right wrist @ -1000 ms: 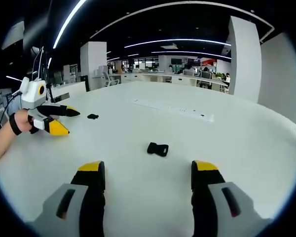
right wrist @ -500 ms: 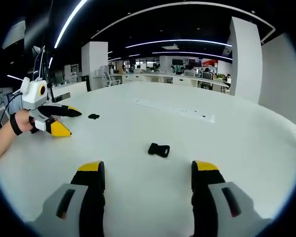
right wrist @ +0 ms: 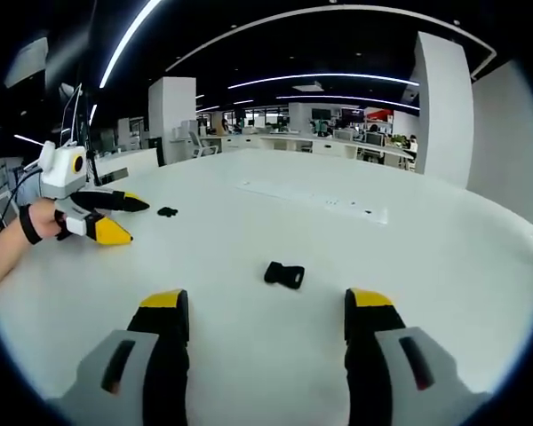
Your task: Snap the two parts of the plastic buckle together until the buckle closes and remains connected.
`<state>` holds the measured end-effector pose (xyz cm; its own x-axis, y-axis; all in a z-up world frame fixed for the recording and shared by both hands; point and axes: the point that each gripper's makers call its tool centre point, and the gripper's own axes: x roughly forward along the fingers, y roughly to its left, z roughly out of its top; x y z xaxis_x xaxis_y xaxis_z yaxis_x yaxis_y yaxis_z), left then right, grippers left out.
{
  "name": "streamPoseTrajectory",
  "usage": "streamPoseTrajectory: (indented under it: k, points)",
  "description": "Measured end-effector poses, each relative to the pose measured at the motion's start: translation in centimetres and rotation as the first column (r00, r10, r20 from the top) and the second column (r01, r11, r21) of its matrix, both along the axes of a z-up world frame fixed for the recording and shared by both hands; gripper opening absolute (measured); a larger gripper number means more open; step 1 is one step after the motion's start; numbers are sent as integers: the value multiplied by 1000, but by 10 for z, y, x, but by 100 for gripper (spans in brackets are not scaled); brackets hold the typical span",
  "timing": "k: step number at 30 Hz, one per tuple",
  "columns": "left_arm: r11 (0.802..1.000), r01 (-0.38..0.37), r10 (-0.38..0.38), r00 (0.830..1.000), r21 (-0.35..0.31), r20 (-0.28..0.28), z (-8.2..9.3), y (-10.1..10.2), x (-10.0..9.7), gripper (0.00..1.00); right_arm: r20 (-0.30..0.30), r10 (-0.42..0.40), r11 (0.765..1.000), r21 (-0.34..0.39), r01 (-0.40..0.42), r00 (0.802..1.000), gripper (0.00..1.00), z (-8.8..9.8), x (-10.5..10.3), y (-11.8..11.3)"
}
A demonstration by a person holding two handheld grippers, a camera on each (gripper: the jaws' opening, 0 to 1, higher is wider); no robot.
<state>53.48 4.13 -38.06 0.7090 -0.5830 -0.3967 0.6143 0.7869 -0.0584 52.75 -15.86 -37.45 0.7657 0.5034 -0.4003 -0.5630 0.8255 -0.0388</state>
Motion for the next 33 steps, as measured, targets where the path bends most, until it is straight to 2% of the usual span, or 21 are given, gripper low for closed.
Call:
streamPoseTrajectory:
  k: [9, 16, 21, 33]
  points:
    - [1000, 1, -1, 1000, -3, 7, 1, -2, 13, 63, 12, 17, 1000, 2, -17, 1000, 71, 1, 4, 6]
    - [1000, -6, 6, 1000, -7, 12, 1, -3, 16, 61, 21, 17, 1000, 7, -17, 1000, 71, 2, 8, 6]
    - [1000, -6, 6, 1000, -10, 15, 1, -5, 23, 61, 25, 21, 1000, 11, -22, 999, 70, 2, 5, 12]
    - [1000, 5, -4, 999, -24, 34, 2, -11, 23, 59, 38, 32, 999, 15, -32, 999, 70, 3, 4, 18]
